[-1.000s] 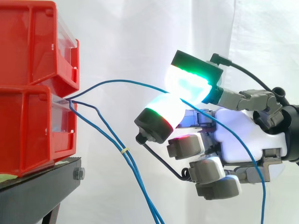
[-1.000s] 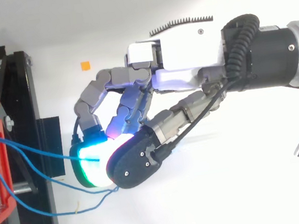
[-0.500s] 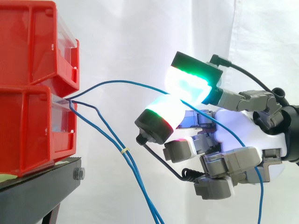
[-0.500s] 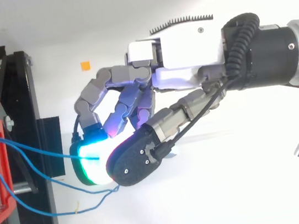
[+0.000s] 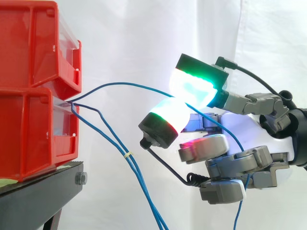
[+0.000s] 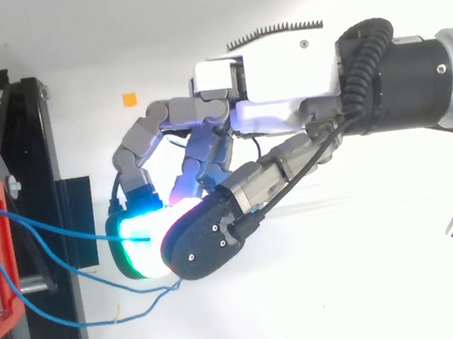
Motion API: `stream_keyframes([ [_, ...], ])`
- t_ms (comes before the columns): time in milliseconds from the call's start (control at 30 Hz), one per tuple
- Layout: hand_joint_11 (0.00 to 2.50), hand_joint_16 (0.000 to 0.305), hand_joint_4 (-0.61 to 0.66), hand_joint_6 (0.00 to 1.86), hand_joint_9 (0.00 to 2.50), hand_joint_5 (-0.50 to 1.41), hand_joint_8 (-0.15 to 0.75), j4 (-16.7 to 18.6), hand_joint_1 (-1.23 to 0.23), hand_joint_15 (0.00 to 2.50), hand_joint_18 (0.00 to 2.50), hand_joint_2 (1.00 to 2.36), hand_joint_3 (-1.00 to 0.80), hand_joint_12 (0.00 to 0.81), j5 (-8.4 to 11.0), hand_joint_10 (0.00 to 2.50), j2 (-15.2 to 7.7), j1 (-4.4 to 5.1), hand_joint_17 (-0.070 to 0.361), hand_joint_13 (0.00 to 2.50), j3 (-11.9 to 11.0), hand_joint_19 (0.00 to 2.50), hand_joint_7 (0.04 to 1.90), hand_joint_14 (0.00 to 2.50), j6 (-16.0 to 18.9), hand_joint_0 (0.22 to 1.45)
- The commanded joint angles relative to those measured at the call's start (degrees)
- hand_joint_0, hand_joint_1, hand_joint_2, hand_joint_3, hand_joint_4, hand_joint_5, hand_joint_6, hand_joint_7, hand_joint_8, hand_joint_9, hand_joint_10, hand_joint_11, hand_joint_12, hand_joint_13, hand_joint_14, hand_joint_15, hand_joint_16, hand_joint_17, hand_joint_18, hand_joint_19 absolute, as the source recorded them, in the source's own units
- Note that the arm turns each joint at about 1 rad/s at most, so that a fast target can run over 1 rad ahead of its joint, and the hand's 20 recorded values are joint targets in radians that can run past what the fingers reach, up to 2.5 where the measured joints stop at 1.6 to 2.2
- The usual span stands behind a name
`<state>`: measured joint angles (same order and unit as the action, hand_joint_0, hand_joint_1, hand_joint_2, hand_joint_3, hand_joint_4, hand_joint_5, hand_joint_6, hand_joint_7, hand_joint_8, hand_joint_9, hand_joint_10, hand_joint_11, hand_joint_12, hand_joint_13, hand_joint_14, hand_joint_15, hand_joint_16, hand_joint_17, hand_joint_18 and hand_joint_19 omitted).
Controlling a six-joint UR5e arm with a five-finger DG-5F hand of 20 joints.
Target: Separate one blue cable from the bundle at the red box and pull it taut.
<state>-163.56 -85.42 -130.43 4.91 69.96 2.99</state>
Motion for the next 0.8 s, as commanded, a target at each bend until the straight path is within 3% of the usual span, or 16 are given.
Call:
stream_keyframes([
  [0,1.56,0.025,-0.27,0.98,1.13,-0.16,0.122,0.0,-0.81,1.49,1.01,1.01,-0.30,0.207,0.08,0.46,0.0,-0.07,0.057,1.26,0.0,1.25,1.02,1.03,0.0,0.76],
  [133,1.48,0.026,-0.27,0.98,1.09,-0.16,0.113,0.0,-0.81,1.48,1.01,1.01,-0.30,0.211,0.08,0.85,0.1,0.02,0.058,1.25,0.0,1.24,1.02,1.05,0.0,0.76],
  [200,1.41,0.026,-0.27,0.98,1.05,-0.16,0.116,0.0,-0.81,1.47,1.00,1.01,-0.30,0.209,-0.01,1.21,0.0,0.02,0.058,1.25,0.0,1.25,1.02,1.05,0.0,0.76],
  [533,1.30,0.026,-0.28,0.98,0.97,-0.16,0.119,-1.0,-0.81,1.47,1.00,1.01,-0.31,0.211,0.08,1.74,0.0,0.02,0.058,1.23,0.0,1.26,1.02,1.06,-0.3,0.76],
  [600,1.25,0.026,-0.28,0.98,0.94,-0.16,0.119,-1.1,-0.81,1.47,1.00,1.01,-0.31,0.211,-0.01,1.99,0.0,0.02,0.059,1.23,0.1,1.25,1.02,1.06,-0.5,0.76],
  [767,1.20,0.026,-0.28,0.98,0.89,-0.16,0.129,-2.0,-0.81,1.49,1.01,1.01,-0.31,0.209,0.16,2.34,0.0,0.02,0.058,1.22,0.1,1.26,1.02,1.07,-2.2,0.76],
])
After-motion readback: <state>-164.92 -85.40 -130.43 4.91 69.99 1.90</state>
